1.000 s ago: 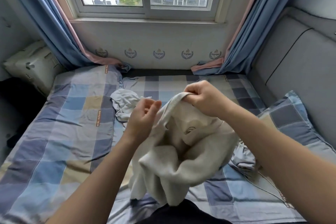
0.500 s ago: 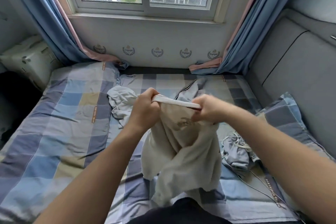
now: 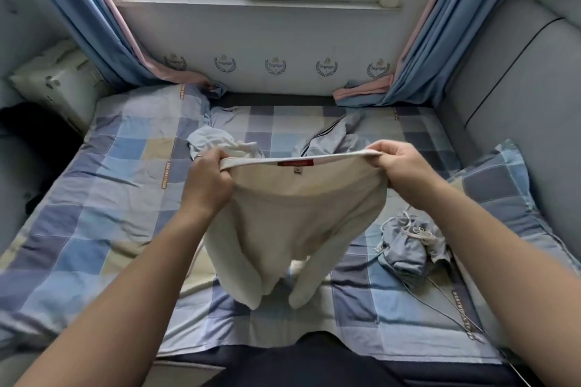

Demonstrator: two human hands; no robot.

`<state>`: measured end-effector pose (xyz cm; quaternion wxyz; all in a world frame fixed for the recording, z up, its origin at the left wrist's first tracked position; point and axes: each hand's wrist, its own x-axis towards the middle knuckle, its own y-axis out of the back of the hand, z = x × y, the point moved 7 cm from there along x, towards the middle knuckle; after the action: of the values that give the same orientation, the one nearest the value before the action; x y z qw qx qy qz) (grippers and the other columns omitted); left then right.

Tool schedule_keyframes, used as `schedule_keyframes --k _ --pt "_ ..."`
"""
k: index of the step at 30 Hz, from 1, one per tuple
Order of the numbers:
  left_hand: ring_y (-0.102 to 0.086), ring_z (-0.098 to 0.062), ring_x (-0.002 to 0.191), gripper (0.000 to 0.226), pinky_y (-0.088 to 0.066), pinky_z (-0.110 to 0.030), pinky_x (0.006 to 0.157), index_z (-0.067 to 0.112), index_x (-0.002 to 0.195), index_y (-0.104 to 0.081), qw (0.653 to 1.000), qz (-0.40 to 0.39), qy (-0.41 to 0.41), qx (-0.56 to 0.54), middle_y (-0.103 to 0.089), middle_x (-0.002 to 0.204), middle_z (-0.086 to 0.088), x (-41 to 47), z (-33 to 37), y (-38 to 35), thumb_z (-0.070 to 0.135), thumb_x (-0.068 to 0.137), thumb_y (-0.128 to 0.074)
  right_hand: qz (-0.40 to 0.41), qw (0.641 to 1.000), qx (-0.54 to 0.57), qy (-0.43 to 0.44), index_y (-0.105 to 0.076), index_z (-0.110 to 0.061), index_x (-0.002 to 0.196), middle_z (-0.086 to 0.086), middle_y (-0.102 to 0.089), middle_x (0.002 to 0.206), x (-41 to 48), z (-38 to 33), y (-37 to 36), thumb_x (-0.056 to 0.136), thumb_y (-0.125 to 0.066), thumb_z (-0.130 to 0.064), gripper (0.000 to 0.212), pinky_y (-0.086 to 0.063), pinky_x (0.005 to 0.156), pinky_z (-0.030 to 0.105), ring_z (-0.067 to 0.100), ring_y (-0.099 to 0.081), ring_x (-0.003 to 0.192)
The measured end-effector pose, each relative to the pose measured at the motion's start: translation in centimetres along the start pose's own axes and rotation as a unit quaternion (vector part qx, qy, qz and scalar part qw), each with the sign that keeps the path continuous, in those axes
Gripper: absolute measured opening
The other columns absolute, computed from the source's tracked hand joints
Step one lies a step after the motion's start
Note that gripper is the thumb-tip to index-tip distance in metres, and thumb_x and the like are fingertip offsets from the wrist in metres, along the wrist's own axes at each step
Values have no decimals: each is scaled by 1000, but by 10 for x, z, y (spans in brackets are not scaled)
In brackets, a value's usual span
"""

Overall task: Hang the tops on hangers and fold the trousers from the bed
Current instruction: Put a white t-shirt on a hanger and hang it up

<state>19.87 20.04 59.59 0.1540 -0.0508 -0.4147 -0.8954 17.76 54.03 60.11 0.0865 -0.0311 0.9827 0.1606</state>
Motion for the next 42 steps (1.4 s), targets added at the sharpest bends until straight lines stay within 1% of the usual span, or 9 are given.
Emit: schedule_keyframes --k 4,10,16,21,23,30,34,39,42 --pt "-59 -37 97 22 -36 -33 74 9 99 -62 996 -35 80 8 -68 103 -18 -11 -14 -37 -1 89 -46 -45 995 88 14 -67 -11 82 -3 -65 67 -12 -8 9 96 -63 -8 14 -46 52 19 7 -57 57" --pt "-61 -29 94 19 -39 -30 75 12 100 -65 983 -96 154 -33 -68 101 -9 -40 -13 -100 4 92 -50 -22 997 72 37 -66 -6 84 5 -58 72 -29 5 38 94 -68 -15 14 -41 59 25 13 -51 65" --pt "-55 -17 80 33 -42 -28 70 17 86 -66 973 -144 71 -163 -64 83 1 -50 38 -132 -7 89 -44 98 986 121 55 -63 3 85 11 -57 76 -61 4 90 82 -69 -28 32 -41 64 33 22 -51 71" --pt "-56 -24 79 31 -43 -38 73 6 85 -59 962 -157 -24 -221 -63 83 -11 -32 94 -128 26 91 -36 228 960 154 51 -67 -11 78 10 -57 73 -102 1 119 83 -68 -27 18 -45 62 30 21 -53 68" --pt "-55 -12 73 33 -42 -33 69 12 79 -59 952 -179 -86 -235 -62 78 -4 -27 120 -122 32 92 -37 291 942 161 50 -65 -6 79 13 -54 74 -124 1 123 83 -68 -27 22 -44 64 33 24 -50 69" --pt "-49 -13 63 35 -38 -36 62 1 74 -59 861 -364 -133 -328 -54 66 0 -47 172 -114 32 82 -44 511 838 185 41 -64 -18 72 14 -55 76 -236 -3 85 83 -66 -26 14 -42 68 34 25 -52 73" --pt "-56 -18 71 29 -42 -37 67 18 71 -72 801 -464 -113 -361 -62 68 1 -91 192 -107 31 80 -46 577 792 198 29 -62 -17 71 13 -53 75 -306 -10 45 82 -66 -26 15 -40 65 31 25 -50 74" --pt "-51 -22 74 42 -37 -39 68 -3 89 -63 731 -569 -144 -348 -58 76 -9 -166 211 -90 34 76 -47 638 742 205 12 -61 -21 65 9 -54 73 -390 -26 -5 80 -66 -24 16 -39 65 31 21 -51 76" --pt "-51 -21 72 35 -37 -37 67 3 78 -62 685 -629 -162 -330 -58 73 -7 -218 218 -76 35 75 -49 678 703 216 8 -62 -20 66 8 -56 73 -446 -27 -38 82 -65 -19 17 -42 64 28 19 -53 75"
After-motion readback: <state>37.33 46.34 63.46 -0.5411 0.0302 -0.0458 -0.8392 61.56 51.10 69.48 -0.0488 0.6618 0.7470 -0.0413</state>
